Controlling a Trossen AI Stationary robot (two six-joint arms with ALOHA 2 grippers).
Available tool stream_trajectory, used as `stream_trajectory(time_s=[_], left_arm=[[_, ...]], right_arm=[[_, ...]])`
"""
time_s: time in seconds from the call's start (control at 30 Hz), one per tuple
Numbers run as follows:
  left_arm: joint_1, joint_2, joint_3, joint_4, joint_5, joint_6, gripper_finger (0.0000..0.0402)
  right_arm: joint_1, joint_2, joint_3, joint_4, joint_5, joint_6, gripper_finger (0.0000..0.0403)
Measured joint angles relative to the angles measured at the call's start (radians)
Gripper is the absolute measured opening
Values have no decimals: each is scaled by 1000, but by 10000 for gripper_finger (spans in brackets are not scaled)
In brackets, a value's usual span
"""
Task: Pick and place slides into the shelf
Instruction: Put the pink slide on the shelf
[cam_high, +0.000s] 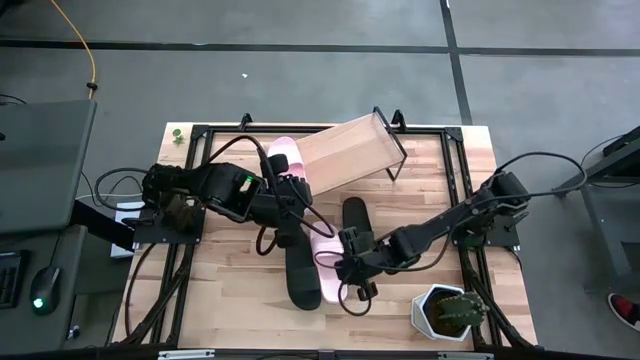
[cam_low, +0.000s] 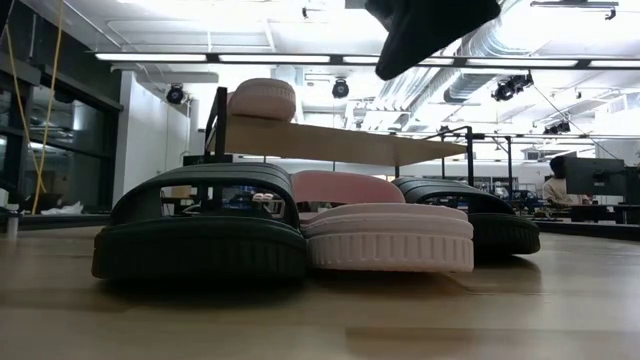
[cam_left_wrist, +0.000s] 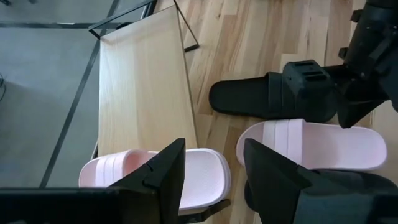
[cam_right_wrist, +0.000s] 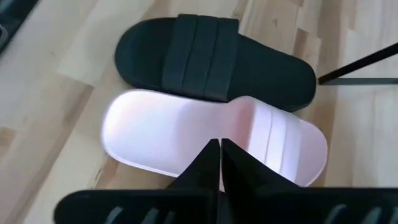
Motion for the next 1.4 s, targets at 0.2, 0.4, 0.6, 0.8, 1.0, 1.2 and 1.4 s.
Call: stream_trajectory(time_s=[0.2,0.4,0.6,0.8,1.0,1.2,1.4], left_arm=[[0,0,0,0,0,0,152],[0,0,0,0,0,0,152],[0,0,0,0,0,0,152],[0,-1,0,0,0,0,152],[0,-1,0,0,0,0,152],[0,-1,0,0,0,-1,152],[0,-1,-1,0,3,-3,152]], right_arm=[[31,10,0,7,111,24,51],[52,15,0,13,225,35,86],[56,35,0,10,283,47,107],[48,53,0,41,260,143,119],[47,59,0,78,92,137,119],[51,74,0,178,18,79,119],[48,139,1,226,37,59,119]])
